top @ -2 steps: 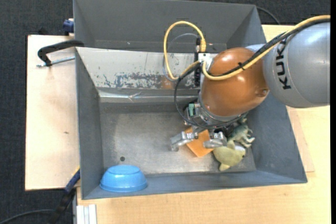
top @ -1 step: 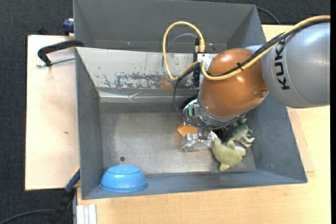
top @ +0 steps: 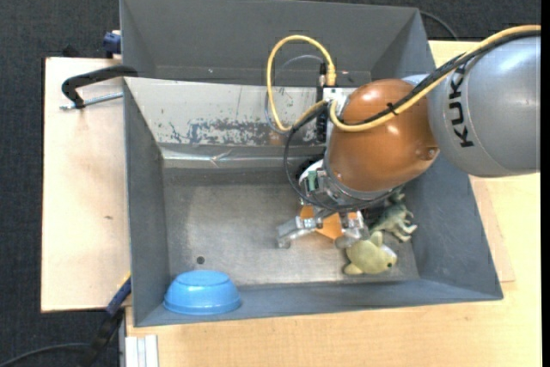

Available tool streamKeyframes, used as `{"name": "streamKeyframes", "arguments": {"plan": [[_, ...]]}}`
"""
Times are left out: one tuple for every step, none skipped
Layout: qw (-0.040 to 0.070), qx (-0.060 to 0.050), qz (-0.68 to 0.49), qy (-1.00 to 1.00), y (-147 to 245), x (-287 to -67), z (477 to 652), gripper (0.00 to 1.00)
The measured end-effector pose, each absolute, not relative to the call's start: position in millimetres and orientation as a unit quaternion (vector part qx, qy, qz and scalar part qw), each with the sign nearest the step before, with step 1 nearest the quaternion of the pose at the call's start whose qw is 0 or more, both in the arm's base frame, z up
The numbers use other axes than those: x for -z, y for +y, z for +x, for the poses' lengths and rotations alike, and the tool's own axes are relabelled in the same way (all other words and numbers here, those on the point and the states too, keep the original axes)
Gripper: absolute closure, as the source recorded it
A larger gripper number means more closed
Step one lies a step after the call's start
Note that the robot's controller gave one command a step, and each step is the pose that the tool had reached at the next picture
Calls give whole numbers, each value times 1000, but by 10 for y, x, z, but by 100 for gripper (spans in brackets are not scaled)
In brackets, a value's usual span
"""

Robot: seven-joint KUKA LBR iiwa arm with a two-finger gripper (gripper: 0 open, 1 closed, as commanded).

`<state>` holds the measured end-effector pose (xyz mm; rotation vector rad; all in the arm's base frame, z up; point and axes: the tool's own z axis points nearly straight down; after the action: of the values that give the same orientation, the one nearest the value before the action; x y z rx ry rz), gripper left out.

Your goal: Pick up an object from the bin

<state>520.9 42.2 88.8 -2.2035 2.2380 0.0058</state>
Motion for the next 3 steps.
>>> {"name": "streamKeyframes", "arguments": {"plan": [[4,1,-674,738,425,-1301,5265,0],[2,0,-823,568,484,-840,5800,0],[1,-2,-823,568,494,-847,5794,100]]}}
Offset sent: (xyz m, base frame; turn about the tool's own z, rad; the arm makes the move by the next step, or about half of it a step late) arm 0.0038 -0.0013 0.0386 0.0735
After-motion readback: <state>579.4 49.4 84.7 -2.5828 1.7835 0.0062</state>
